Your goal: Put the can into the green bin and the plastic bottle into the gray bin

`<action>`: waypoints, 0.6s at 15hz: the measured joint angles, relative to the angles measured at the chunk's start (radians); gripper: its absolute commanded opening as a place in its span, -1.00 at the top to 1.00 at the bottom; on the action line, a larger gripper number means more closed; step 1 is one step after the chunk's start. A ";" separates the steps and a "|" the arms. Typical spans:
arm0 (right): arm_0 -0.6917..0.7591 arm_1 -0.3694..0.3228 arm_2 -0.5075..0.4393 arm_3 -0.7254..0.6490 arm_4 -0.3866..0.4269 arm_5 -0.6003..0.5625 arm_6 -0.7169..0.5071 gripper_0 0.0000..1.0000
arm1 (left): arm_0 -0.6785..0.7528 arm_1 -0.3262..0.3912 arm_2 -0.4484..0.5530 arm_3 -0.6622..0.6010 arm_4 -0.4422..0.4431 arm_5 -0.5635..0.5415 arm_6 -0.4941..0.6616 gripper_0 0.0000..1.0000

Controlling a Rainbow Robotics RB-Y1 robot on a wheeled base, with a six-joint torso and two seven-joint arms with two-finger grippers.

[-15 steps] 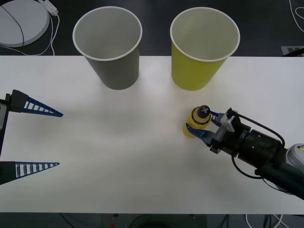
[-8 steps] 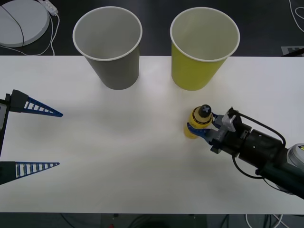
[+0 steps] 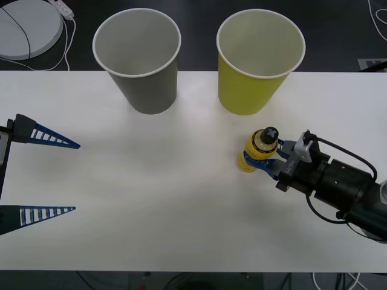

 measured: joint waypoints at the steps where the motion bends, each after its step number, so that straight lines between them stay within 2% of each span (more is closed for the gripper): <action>1: 0.002 -0.012 -0.001 -0.011 -0.013 0.000 -0.003 1.00 | 0.000 0.000 0.000 0.000 0.000 0.000 0.000 -1.00; 9: 0.065 -0.174 -0.033 -0.157 -0.144 0.009 -0.053 1.00 | 0.000 0.000 0.000 0.000 0.000 0.000 0.000 -1.00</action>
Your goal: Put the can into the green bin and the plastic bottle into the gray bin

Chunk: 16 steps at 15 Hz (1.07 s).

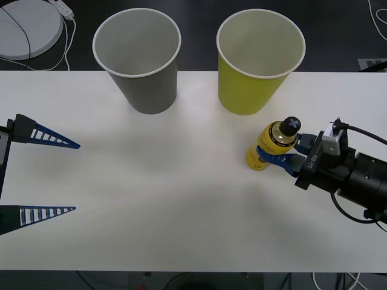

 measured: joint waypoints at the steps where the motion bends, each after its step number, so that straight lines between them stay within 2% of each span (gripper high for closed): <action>1: 0.014 -0.025 -0.013 -0.021 -0.010 0.001 -0.010 1.00 | 0.000 0.000 0.000 0.000 0.000 0.000 0.000 -1.00; 4: 0.059 -0.085 -0.067 -0.085 -0.026 0.006 -0.047 1.00 | 0.000 0.000 0.000 0.000 0.000 0.000 0.000 -1.00; 12: 0.125 -0.223 -0.197 -0.250 -0.014 0.036 -0.331 1.00 | 0.000 0.000 0.000 0.000 0.000 0.000 0.000 -1.00; 16: 0.167 -0.278 -0.319 -0.330 0.097 0.038 -0.551 1.00 | 0.000 0.000 0.000 0.000 0.000 0.000 0.000 -1.00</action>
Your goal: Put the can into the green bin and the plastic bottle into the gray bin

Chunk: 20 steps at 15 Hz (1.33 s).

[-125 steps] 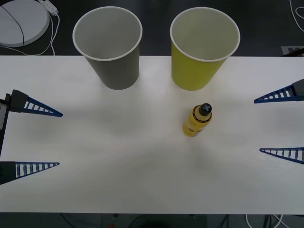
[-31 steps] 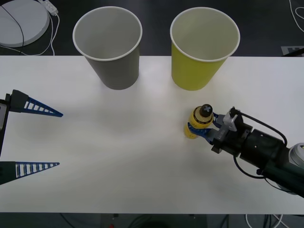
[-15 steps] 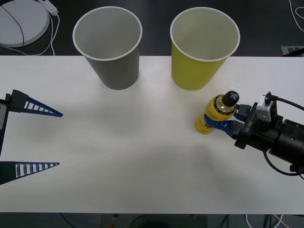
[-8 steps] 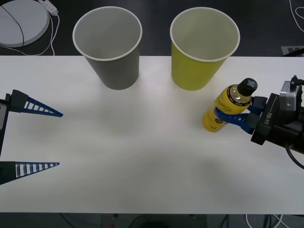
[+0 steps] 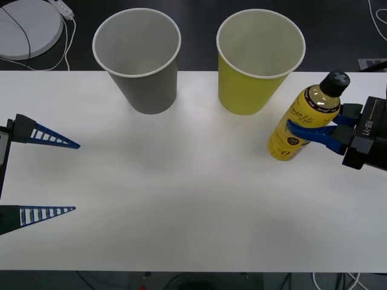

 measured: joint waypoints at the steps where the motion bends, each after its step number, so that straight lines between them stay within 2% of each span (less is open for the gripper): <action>1: 0.009 -0.010 -0.029 -0.021 0.033 0.000 -0.062 1.00 | 0.000 0.000 0.000 0.000 0.000 0.000 0.000 -1.00; 6: 0.041 -0.067 -0.180 -0.131 0.195 -0.007 -0.388 1.00 | 0.000 0.000 0.000 0.000 0.000 0.000 0.000 -1.00; 9: 0.045 -0.101 -0.256 -0.184 0.230 -0.031 -0.555 1.00 | 0.000 0.000 0.000 0.000 0.000 0.000 0.000 -1.00; 11: 0.042 -0.124 -0.299 -0.224 0.281 -0.033 -0.668 1.00 | 0.000 0.000 0.000 0.000 0.000 0.000 0.000 -1.00; 16: -0.069 -0.195 -0.324 -0.266 0.335 -0.064 -0.918 1.00 | 0.000 0.000 0.000 0.000 0.000 0.000 0.000 -1.00; 20: -0.240 -0.220 -0.320 -0.209 0.359 -0.218 -1.059 1.00 | 0.000 0.000 0.000 0.000 0.000 0.000 0.000 -1.00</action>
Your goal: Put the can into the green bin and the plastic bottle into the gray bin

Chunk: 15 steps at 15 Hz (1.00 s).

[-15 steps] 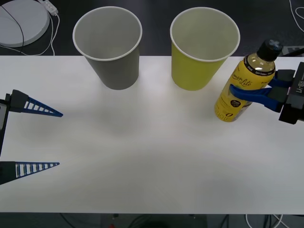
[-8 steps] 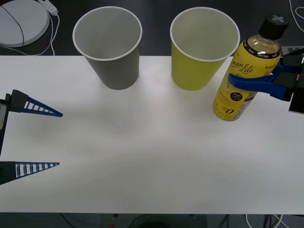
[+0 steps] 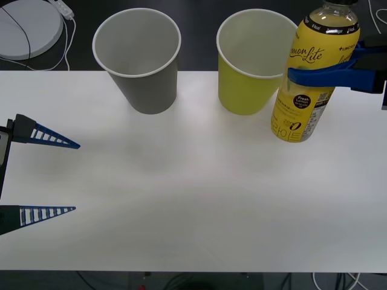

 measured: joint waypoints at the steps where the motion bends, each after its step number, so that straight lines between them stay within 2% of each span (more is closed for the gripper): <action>1: -0.040 -0.012 0.006 0.019 0.000 -0.035 -0.022 1.00 | 0.000 0.000 0.000 0.000 0.000 0.000 0.000 -1.00; 3: -0.142 -0.038 0.035 0.066 -0.004 -0.108 -0.061 1.00 | 0.000 0.000 0.000 0.000 0.000 0.000 0.000 -1.00; 7: -0.395 -0.067 0.206 0.175 -0.029 -0.201 -0.066 1.00 | 0.000 0.000 0.000 0.000 0.000 0.000 0.000 -1.00; 11: -0.712 -0.064 0.494 0.292 -0.029 -0.232 -0.067 1.00 | 0.000 0.000 0.000 0.000 0.000 0.000 0.000 -1.00; 15: -1.102 0.027 0.808 0.466 0.003 -0.336 -0.119 1.00 | 0.000 0.000 0.000 0.000 0.000 0.000 0.000 -1.00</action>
